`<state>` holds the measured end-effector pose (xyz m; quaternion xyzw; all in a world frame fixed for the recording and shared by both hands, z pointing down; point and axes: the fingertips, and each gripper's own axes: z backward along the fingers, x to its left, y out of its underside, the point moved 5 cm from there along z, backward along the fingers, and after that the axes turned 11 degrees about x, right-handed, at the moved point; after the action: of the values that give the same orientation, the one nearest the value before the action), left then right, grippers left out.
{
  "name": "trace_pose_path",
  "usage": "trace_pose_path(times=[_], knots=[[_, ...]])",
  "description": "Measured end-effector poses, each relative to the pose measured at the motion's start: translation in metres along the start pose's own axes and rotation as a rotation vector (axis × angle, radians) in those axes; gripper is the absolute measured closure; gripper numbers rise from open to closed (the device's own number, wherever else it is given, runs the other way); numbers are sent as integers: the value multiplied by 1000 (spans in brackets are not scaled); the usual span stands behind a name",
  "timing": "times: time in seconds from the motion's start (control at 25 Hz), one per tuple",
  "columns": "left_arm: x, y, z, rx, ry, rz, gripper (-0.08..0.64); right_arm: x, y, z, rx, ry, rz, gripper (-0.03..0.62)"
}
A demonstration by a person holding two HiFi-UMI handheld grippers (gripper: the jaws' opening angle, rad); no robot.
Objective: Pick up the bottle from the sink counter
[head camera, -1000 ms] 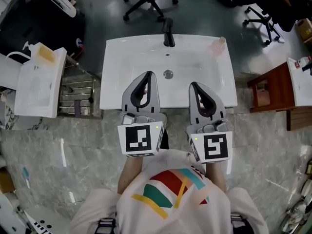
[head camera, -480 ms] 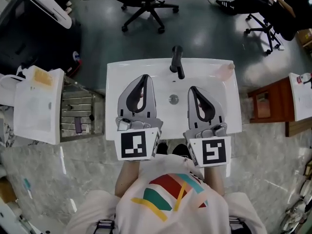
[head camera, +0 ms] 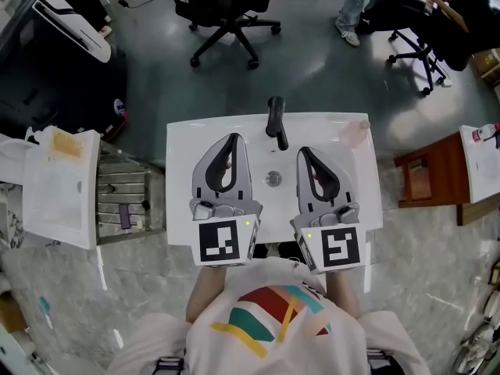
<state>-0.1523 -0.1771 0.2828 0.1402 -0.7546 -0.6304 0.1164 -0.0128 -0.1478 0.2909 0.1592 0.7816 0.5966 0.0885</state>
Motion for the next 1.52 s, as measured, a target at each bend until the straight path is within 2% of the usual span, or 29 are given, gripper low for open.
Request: trace_pose_path(times=[0.36,0.68,0.88,1.0,1.24,1.52], knots=[[-26,-8,-2,-23,-19,-11,541,-10,-8,6,-58,-94,-34,578],[-44,-16,-10,-53,6,20,541,-34,-14,5,-76,-58,-53,574],[-48,-15,-17,-46,20,15,541,-56,-15,-2,-87,-12,-67,409],[-49,-8,-20,-7,24,-8,541,-75,-10,-5,-68,40,-80,317],[-59,-2,-34,13,34,-26,541,-123,7,-11,-10,123,-74,249],[-70,11,-53,68,58,-39,541,-172,43,-29,107,221,-84,242]])
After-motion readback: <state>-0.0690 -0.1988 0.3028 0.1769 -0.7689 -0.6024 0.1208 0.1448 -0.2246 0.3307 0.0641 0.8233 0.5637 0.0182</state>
